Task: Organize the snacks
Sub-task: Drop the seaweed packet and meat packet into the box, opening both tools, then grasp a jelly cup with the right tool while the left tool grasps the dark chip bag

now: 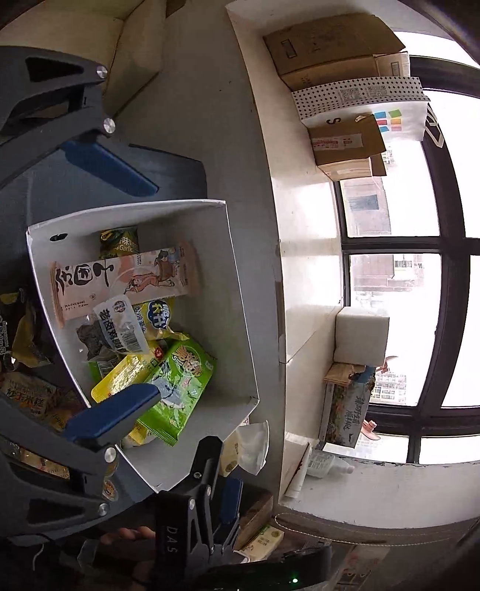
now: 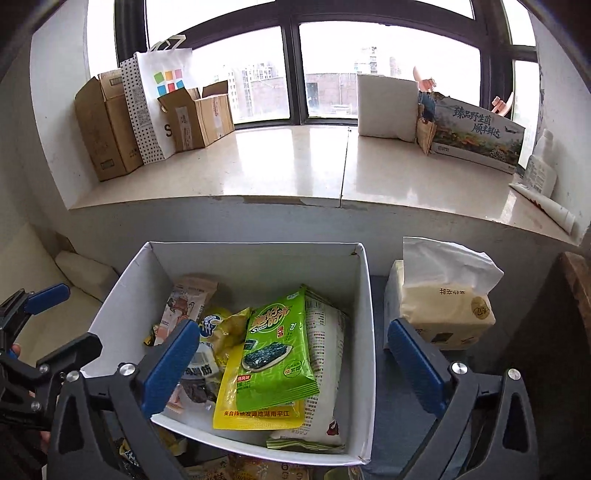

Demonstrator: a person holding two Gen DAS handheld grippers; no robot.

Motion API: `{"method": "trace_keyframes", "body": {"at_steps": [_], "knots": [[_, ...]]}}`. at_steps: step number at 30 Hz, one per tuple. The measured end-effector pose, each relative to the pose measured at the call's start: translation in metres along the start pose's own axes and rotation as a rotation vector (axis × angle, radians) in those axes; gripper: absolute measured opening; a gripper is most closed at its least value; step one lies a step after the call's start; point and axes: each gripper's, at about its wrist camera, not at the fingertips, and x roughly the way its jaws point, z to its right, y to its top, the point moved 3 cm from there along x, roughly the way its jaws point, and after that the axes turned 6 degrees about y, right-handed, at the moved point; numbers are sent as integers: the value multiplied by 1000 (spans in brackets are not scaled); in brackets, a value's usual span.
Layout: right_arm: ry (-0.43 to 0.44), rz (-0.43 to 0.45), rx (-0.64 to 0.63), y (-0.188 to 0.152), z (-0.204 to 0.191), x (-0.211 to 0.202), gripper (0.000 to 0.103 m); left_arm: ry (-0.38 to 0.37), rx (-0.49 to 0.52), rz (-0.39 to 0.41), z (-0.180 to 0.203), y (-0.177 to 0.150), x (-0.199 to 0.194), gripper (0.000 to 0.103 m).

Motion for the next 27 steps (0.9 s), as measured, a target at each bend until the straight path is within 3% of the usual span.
{"method": "trace_keyframes", "body": {"at_steps": [6, 9, 13, 15, 21, 27], "knots": [[56, 107, 41, -18, 7, -52, 103, -59, -33, 19, -6, -13, -31, 103], [87, 144, 55, -44, 7, -83, 103, -78, -39, 42, -6, -29, -57, 103], [52, 152, 48, -94, 10, -115, 103, -99, -40, 67, 0, -65, -96, 103], [53, 133, 74, -123, 14, -124, 103, -118, -36, 77, 6, -87, -113, 103], [-60, 38, 107, -199, 30, -122, 103, -148, -40, 8, 23, -149, -131, 103], [-80, -9, 123, -212, 48, -99, 103, -155, -25, -44, 36, -177, -128, 103]]}}
